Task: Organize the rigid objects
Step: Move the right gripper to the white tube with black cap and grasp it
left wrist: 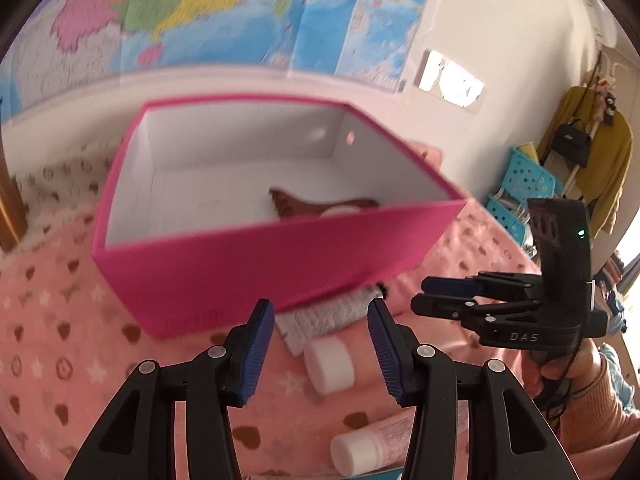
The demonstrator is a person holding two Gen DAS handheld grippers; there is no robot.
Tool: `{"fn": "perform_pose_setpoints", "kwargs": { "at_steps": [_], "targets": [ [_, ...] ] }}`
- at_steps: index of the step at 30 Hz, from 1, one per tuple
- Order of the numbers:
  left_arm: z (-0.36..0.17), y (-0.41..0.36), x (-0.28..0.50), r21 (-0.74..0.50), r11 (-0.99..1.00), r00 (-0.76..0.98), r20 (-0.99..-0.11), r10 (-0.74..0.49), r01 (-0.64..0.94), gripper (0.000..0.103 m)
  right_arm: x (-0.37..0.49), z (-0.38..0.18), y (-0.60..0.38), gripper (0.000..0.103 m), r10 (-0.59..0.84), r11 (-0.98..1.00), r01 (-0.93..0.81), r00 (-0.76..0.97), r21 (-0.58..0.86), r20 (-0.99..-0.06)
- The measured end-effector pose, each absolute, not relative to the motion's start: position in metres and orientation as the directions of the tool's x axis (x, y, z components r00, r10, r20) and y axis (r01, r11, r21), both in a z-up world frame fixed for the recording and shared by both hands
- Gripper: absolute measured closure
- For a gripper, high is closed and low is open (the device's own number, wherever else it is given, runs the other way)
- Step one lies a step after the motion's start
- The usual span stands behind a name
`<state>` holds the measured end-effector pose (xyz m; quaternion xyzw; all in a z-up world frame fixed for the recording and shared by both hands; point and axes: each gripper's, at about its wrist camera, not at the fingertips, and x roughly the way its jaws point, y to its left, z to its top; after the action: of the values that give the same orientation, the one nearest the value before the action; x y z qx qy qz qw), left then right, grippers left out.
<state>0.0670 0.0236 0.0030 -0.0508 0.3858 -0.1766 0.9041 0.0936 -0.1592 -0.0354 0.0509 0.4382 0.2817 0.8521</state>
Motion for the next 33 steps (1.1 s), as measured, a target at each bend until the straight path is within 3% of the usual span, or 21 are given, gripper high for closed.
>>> {"fn": "perform_pose_setpoints", "kwargs": {
  "at_steps": [22, 27, 33],
  "targets": [
    [-0.033, 0.008, 0.04, -0.297, 0.862, 0.474, -0.738, -0.48, 0.41, 0.051, 0.072, -0.041, -0.12, 0.058, 0.619, 0.695, -0.631, 0.281, 0.345, -0.734],
    [-0.031, 0.014, 0.04, -0.27, 0.881, 0.494, -0.747, -0.446, 0.387, 0.049, 0.077, -0.04, -0.126, 0.058, 0.614, 0.721, -0.596, 0.316, 0.353, -0.723],
    [-0.035, 0.032, 0.074, -0.324, 0.897, 0.502, -0.746, -0.438, 0.301, 0.049, 0.102, -0.043, -0.145, 0.058, 0.585, 0.791, -0.473, 0.397, 0.389, -0.707]
  ]
}}
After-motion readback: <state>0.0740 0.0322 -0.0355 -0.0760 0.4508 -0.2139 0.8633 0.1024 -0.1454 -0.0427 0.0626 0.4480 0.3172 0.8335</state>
